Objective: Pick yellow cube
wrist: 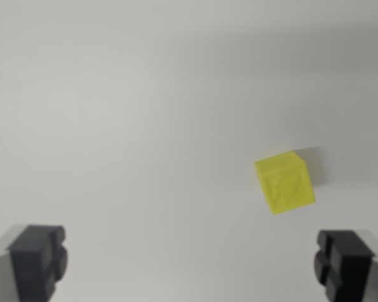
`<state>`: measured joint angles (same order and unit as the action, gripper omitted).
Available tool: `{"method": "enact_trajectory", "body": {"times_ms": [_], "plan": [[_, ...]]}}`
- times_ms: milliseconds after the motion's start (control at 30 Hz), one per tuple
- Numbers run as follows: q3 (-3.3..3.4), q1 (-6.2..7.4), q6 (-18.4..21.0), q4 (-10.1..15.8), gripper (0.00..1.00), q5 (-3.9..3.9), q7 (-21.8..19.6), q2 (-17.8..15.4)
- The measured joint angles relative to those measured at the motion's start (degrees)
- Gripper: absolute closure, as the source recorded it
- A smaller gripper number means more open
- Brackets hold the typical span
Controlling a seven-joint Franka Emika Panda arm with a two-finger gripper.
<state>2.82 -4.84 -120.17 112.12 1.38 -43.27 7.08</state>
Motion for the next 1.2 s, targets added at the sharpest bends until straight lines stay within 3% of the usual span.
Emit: {"method": "enact_trajectory", "body": {"times_ms": [1200], "plan": [[0.0, -3.95, -13.1, 11.5, 0.0, 0.08, 12.1, 2.1]]}}
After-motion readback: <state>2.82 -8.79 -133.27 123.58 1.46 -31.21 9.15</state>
